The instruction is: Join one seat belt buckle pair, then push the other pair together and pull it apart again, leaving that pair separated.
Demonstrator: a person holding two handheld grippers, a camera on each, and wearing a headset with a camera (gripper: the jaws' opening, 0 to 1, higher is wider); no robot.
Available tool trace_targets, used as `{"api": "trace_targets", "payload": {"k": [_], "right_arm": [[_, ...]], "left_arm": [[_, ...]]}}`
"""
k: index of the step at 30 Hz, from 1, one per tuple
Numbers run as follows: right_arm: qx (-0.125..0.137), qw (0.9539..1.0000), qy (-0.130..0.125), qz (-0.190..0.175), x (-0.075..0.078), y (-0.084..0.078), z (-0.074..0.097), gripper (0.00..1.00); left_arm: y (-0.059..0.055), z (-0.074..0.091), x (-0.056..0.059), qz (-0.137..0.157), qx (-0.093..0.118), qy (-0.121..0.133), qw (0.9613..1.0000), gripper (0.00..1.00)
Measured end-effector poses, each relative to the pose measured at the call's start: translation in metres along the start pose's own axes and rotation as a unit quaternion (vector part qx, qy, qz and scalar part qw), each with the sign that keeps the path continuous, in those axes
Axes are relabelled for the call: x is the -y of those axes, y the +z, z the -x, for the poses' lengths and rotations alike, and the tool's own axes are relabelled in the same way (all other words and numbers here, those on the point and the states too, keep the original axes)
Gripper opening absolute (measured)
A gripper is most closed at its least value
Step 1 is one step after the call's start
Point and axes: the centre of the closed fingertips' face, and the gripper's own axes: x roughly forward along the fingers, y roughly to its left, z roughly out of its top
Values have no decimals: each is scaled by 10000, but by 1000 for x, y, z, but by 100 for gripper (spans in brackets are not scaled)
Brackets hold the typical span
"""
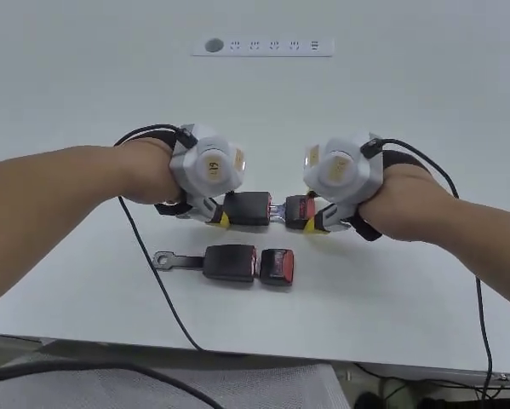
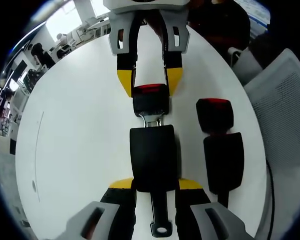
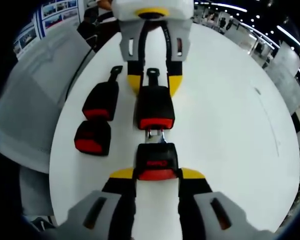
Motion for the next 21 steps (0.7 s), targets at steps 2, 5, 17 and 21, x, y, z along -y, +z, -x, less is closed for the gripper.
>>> {"api": "trace_targets", "payload": {"k": [2,5,17,21], "right_arm": [[-4,10000,2,-4,0,1,-1,30],[-14,10000,25,-18,0,3,-1,30],[111,9997,32,-194,-2,20,-6,28],[89,9998,26,-201,-2,20,-5,28]], "left_arm": [[0,0,0,-16,26,27,10000,30],[0,0,-1,-54,24,19,10000,30],[-2,-2,-4,-53,4,20,10000,29],[-1,-3,-3,-27,0,15,10000,29]]}}
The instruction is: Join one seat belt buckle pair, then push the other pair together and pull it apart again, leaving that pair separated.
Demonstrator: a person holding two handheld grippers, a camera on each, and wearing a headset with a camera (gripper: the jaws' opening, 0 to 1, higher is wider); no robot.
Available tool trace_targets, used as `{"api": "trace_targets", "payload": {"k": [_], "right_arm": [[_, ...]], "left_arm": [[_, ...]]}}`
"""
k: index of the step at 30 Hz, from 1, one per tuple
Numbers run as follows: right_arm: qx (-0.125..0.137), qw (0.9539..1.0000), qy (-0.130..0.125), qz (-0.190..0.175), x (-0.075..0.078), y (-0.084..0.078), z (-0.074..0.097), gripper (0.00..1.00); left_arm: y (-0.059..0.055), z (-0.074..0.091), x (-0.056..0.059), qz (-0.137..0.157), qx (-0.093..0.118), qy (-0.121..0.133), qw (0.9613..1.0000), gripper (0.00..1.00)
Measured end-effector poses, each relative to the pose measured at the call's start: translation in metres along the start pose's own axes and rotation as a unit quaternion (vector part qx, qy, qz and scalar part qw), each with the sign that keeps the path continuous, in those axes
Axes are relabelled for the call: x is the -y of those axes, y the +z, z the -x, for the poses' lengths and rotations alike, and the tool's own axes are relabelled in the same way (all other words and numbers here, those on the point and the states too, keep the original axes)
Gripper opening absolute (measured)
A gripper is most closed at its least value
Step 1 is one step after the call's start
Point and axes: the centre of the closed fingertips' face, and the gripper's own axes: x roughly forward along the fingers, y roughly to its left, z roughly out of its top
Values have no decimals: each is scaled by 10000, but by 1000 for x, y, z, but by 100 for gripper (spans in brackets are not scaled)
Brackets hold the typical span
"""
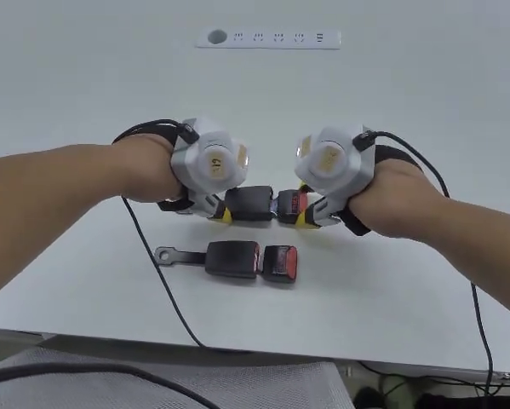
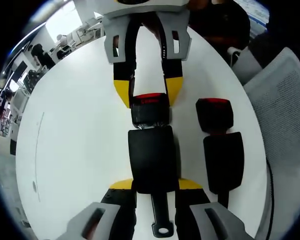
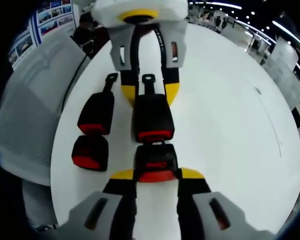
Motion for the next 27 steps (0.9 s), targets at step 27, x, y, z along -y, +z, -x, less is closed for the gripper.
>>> {"api": "trace_targets", "payload": {"k": [27], "right_arm": [[93,9998,-79,-126,0,-19,9,30]], "left_arm": [[0,2,3,97,67,28,9999,30]]}}
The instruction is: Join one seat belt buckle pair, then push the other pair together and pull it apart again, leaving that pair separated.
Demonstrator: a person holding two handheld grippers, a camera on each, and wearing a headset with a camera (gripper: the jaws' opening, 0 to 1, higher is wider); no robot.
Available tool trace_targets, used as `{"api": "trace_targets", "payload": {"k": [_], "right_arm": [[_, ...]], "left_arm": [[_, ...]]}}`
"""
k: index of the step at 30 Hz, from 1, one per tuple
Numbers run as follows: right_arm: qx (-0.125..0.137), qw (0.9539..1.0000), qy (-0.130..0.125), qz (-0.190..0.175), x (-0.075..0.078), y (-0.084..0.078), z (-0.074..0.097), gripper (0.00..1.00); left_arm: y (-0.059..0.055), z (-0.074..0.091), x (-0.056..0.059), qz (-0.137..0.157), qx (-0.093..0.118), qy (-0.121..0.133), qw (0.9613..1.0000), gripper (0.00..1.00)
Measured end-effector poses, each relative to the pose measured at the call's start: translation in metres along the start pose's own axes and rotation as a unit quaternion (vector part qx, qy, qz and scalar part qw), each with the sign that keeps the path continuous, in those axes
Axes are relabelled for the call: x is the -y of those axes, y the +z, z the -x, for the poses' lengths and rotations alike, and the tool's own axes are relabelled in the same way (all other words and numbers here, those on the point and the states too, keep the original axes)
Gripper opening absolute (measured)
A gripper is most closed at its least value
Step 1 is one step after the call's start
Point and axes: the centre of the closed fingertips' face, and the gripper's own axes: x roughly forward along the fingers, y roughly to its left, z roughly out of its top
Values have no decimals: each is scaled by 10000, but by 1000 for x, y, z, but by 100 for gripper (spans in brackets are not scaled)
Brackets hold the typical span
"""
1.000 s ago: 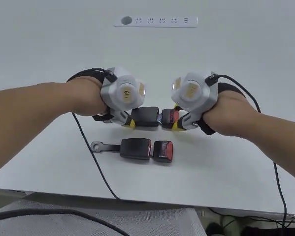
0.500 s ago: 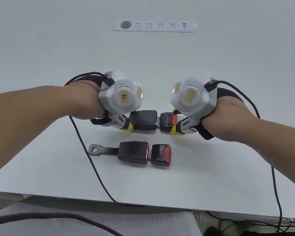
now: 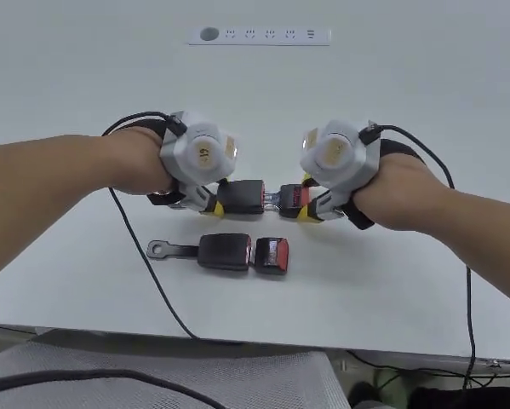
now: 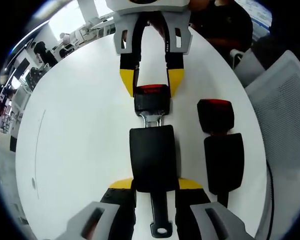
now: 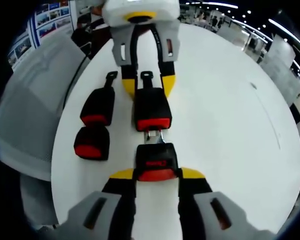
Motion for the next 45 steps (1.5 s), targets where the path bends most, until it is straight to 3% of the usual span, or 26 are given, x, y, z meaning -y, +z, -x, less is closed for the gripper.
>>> {"api": "trace_targets", "payload": {"k": [7,16,31,40,45], "right_arm": [[-111,9999,-46,10,3,-17,9,31],[-247,9996,-109,-1,0,-45,26,32],[-616,9980,-117,-39,-2,-104,56,33],[-583,9981,-136,-126,-4,-108,60,34],[-625,9978,-184,-79,-5,-109,61,36]], "left_arm": [[1,-1,0,-119,-16,-12,9999,30],[-1,-2,2,-11,-79,18,10000,30],[0,0,3,47,-134,94,9999,31],[1,2,3,62,-198,104,9997,31],[2,2,5,-185,-199,171,9995,31]]}}
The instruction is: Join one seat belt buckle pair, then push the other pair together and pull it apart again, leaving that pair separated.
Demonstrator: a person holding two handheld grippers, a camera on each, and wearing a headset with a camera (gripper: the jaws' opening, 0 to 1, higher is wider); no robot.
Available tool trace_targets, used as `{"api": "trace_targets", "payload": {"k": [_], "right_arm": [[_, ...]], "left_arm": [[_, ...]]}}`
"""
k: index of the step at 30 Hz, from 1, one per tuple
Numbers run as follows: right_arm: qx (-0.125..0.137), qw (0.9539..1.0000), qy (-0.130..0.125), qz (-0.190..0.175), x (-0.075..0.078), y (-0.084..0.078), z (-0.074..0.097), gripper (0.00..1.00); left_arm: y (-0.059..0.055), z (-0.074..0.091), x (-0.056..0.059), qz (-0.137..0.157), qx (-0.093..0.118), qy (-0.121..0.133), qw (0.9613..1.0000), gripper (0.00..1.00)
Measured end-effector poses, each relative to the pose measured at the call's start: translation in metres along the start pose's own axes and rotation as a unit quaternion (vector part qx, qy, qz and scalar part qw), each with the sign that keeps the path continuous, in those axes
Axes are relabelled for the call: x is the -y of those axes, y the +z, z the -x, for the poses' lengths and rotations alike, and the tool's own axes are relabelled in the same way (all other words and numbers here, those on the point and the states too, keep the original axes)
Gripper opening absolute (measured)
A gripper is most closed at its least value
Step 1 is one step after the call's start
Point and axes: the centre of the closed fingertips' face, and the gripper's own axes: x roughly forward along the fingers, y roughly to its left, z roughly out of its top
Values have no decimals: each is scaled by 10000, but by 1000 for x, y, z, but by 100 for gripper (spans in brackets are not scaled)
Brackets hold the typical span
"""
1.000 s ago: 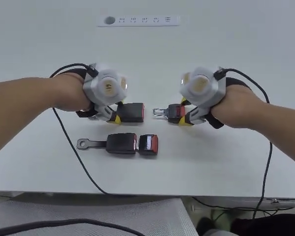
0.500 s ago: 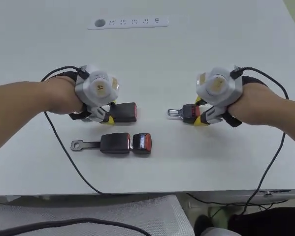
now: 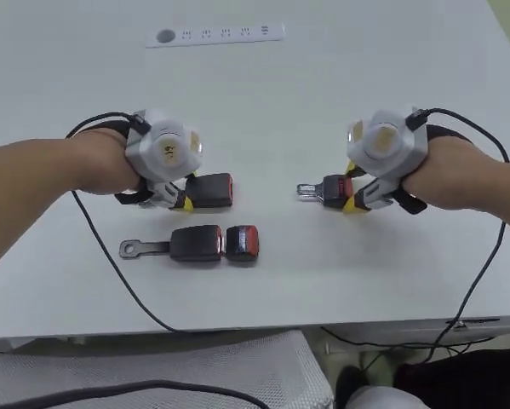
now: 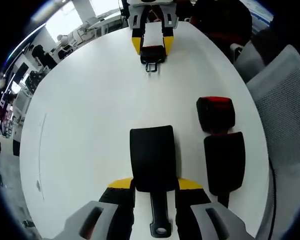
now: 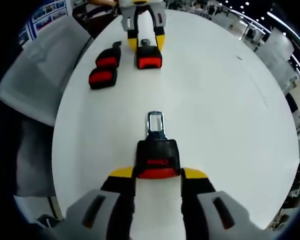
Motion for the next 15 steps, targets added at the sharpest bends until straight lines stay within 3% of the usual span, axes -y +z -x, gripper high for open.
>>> {"api": "trace_targets", "payload": {"k": [9,11,12,15], "right_arm": [[10,9995,-324,23,7,0,2,44],[52,9988,-477,41,9,1,3,47],[84,9985,-542,78,10,2,3,51],[245,9971,-722,51,11,7,8,60]], "left_arm": [[1,1,-2,30,-35,200,9998,32],[1,2,-2,59,-2,202,9998,39],[1,4,0,149,5,149,9998,47],[2,14,-12,378,120,493,9980,50]]}}
